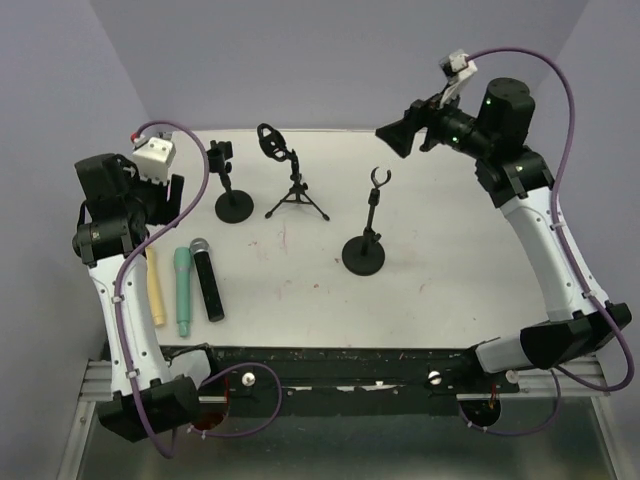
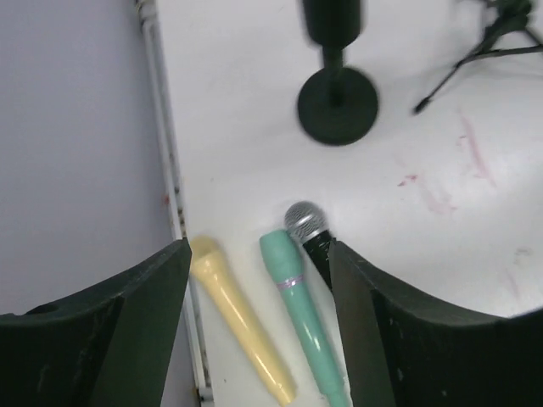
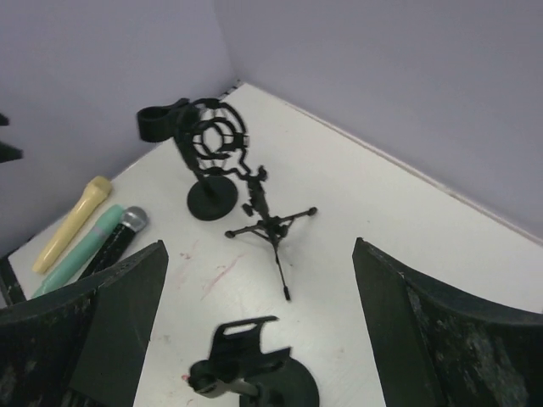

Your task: Remove the microphone from the stand

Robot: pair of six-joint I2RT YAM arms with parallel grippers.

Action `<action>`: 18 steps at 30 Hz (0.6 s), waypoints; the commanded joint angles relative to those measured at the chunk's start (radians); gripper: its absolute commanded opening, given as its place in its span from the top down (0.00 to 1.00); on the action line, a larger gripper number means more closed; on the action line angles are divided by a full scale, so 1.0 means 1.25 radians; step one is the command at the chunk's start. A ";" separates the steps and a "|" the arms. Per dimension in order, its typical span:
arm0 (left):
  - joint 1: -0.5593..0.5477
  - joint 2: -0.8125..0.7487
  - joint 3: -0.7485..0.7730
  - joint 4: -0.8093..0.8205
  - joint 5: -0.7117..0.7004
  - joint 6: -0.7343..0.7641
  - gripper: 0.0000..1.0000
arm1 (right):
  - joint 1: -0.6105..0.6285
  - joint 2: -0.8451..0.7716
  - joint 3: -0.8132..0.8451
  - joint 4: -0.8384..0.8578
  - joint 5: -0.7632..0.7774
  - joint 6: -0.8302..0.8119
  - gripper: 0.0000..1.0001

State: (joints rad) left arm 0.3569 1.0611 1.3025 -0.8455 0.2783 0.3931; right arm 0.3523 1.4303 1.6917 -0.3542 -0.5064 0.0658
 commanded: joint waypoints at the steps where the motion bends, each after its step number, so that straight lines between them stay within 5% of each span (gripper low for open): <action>1: -0.111 0.030 0.158 -0.082 0.342 0.051 0.22 | -0.160 0.014 -0.015 -0.079 0.005 0.147 0.05; 4: -0.185 0.043 0.189 -0.020 0.557 0.017 0.22 | -0.268 -0.021 -0.126 -0.082 -0.035 0.183 0.08; 8: -0.319 0.093 0.172 0.169 0.619 -0.193 0.22 | -0.299 -0.102 -0.315 -0.066 -0.117 0.156 0.07; 12: -0.488 0.176 0.218 0.184 0.585 -0.211 0.23 | -0.299 -0.146 -0.474 -0.051 -0.208 0.163 0.14; 18: -0.652 0.284 0.264 0.177 0.378 -0.178 0.23 | -0.299 -0.123 -0.622 0.061 -0.340 0.162 0.34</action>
State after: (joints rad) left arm -0.3614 1.3674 1.5852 -0.6514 0.9089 0.1745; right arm -0.0235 1.2621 0.9840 -0.3889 -0.7696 0.2691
